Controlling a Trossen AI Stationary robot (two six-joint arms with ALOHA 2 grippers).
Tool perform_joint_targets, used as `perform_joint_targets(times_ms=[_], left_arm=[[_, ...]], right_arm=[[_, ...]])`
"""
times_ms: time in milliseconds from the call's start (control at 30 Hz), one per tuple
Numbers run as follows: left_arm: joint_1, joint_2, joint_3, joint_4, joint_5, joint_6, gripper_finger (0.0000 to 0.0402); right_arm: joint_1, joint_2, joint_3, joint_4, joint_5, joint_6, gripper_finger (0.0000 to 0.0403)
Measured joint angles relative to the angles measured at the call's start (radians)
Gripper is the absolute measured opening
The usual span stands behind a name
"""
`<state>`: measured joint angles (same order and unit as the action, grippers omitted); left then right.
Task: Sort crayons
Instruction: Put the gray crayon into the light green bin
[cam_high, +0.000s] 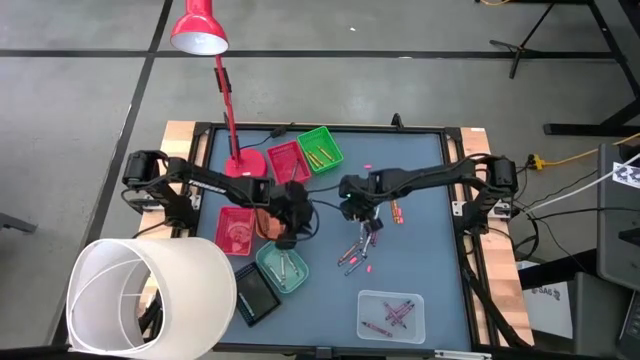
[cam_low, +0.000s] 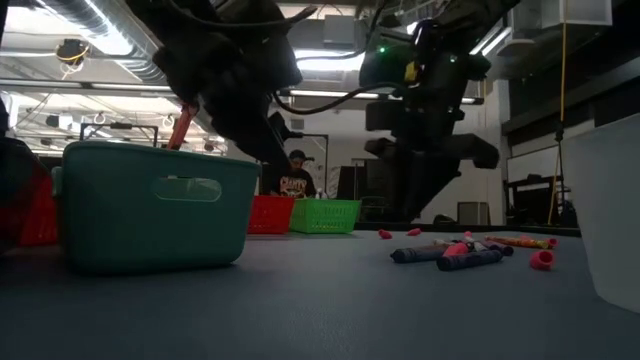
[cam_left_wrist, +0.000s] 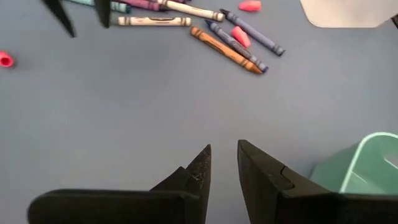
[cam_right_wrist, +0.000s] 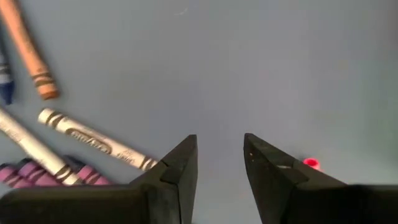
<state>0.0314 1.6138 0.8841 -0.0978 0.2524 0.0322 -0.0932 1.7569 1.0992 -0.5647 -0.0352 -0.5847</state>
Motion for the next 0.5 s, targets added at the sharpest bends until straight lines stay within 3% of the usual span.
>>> perform_joint_targets(times_ms=[233, 500], left_arm=[[-0.037, 0.0, 0.0, 0.0, 0.002, 0.001, 0.0064], [-0.059, 0.0, 0.0, -0.024, 0.003, -0.007, 0.0064]], right_arm=[[-0.056, 0.0, 0.001, 0.027, -0.007, 0.072, 0.0129], [-0.024, 0.0, -0.002, -0.09, -0.114, -0.165, 0.0129]])
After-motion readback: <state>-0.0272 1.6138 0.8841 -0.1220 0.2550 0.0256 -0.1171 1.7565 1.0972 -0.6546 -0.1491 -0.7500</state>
